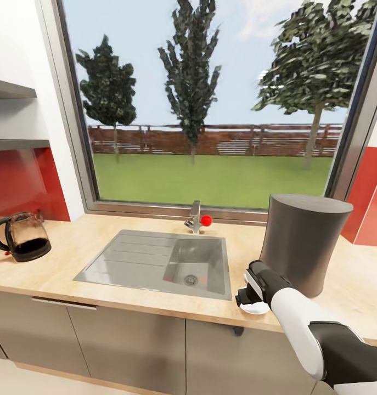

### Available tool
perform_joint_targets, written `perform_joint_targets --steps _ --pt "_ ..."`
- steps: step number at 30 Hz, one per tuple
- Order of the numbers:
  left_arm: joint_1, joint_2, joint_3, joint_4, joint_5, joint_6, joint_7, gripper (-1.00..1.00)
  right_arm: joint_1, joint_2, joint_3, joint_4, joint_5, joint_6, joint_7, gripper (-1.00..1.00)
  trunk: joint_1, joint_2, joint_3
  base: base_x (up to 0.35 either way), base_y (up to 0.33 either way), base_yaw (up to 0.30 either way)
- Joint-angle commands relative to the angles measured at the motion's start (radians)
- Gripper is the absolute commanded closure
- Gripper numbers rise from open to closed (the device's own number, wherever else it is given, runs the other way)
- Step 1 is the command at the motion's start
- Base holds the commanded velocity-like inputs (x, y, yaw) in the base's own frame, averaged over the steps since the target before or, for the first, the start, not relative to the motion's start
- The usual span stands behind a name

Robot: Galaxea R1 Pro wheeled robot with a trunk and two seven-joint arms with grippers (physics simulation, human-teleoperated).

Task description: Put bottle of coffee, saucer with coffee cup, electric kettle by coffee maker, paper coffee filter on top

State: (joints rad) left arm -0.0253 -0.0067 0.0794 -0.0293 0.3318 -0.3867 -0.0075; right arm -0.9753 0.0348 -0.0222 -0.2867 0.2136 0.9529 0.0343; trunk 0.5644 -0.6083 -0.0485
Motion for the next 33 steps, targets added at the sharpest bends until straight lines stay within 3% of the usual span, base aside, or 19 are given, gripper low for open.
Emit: perform_joint_targets --steps 1,18,23,24,30,33 --pt "-0.001 0.000 0.007 0.001 -0.001 -0.003 -0.003 -1.00 0.000 0.002 -0.003 -0.001 0.004 0.004 0.003 1.00 0.004 -0.009 -0.005 0.000 0.000 0.000" --pt "-0.001 0.004 0.008 0.003 0.003 -0.003 -0.007 -1.00 0.000 0.005 -0.004 0.000 0.003 0.004 0.003 1.00 0.070 -0.128 -0.059 0.000 0.000 0.000" --pt "-0.001 0.008 0.008 0.003 0.003 -0.004 -0.007 -1.00 0.000 0.005 -0.004 0.000 0.003 0.005 0.003 1.00 0.070 -0.128 -0.059 0.000 0.000 0.000" --pt "-0.001 0.008 0.008 0.003 0.003 -0.004 -0.008 -1.00 0.000 0.005 -0.004 0.000 0.003 0.005 0.003 -1.00 0.070 -0.128 -0.059 0.000 0.000 0.000" --pt "-0.001 0.008 0.008 0.003 0.002 -0.003 -0.008 -1.00 0.000 0.007 -0.004 0.000 0.003 0.006 0.003 -1.00 0.070 -0.128 -0.059 0.000 0.000 0.000" --pt "-0.001 0.008 0.008 0.003 0.002 -0.003 -0.007 -1.00 0.000 0.007 -0.004 0.000 0.003 0.007 0.003 -1.00 0.058 -0.107 -0.049 0.000 0.000 0.000"
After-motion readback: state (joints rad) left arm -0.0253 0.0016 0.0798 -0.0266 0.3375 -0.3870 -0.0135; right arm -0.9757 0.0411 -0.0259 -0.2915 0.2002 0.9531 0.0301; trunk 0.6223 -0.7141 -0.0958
